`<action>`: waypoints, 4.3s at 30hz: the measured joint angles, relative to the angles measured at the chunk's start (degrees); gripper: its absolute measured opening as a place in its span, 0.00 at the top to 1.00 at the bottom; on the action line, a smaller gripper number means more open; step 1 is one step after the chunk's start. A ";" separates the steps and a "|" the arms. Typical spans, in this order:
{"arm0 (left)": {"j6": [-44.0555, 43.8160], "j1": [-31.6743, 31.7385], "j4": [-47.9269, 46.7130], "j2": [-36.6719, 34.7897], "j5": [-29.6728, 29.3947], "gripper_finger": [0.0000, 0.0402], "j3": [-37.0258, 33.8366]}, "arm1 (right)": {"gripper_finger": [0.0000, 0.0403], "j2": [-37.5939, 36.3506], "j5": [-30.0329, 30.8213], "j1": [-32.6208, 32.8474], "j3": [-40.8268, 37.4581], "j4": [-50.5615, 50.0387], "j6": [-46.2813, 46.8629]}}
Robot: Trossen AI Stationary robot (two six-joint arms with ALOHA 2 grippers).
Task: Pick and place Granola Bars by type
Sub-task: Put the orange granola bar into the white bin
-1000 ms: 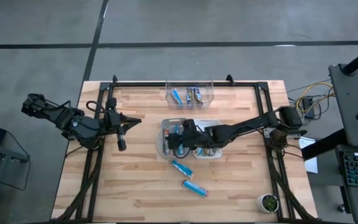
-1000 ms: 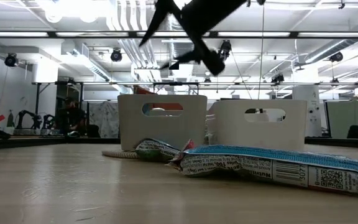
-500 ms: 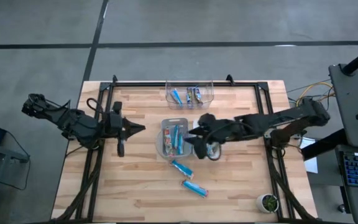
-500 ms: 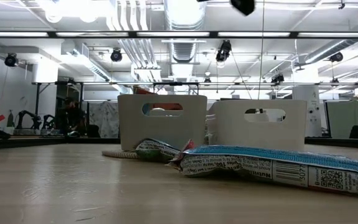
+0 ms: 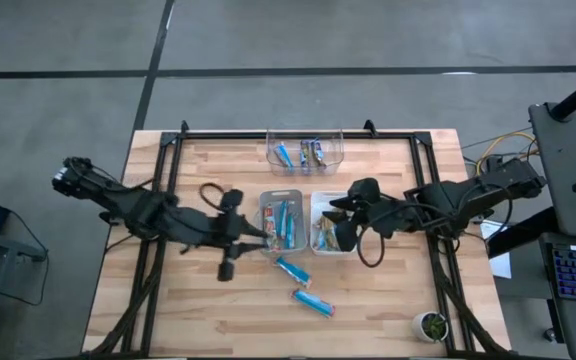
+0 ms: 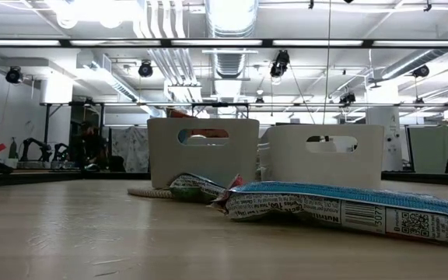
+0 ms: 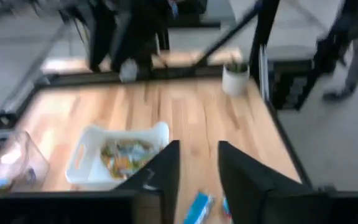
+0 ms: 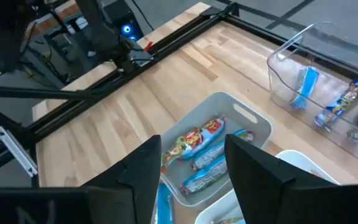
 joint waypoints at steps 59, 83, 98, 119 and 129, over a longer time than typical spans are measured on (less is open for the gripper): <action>34.31 7.74 -14.29 43.16 19.51 0.55 16.04 | 0.63 -21.61 5.90 6.58 -0.32 -13.97 -4.64; 39.20 6.87 -8.93 46.98 19.98 0.55 16.13 | 0.65 -21.52 5.85 6.58 -0.39 -14.98 -4.47; 35.89 7.55 -6.72 47.67 18.95 0.55 16.04 | 0.65 -21.51 5.79 6.58 -0.63 -18.14 -2.75; 34.25 8.79 -5.20 49.92 21.43 0.55 15.93 | 0.67 -21.52 5.79 6.56 -0.66 -18.15 -2.14; 36.01 8.40 -4.50 49.98 22.54 0.55 14.55 | 0.68 -21.52 5.79 6.58 -0.66 -18.15 -2.14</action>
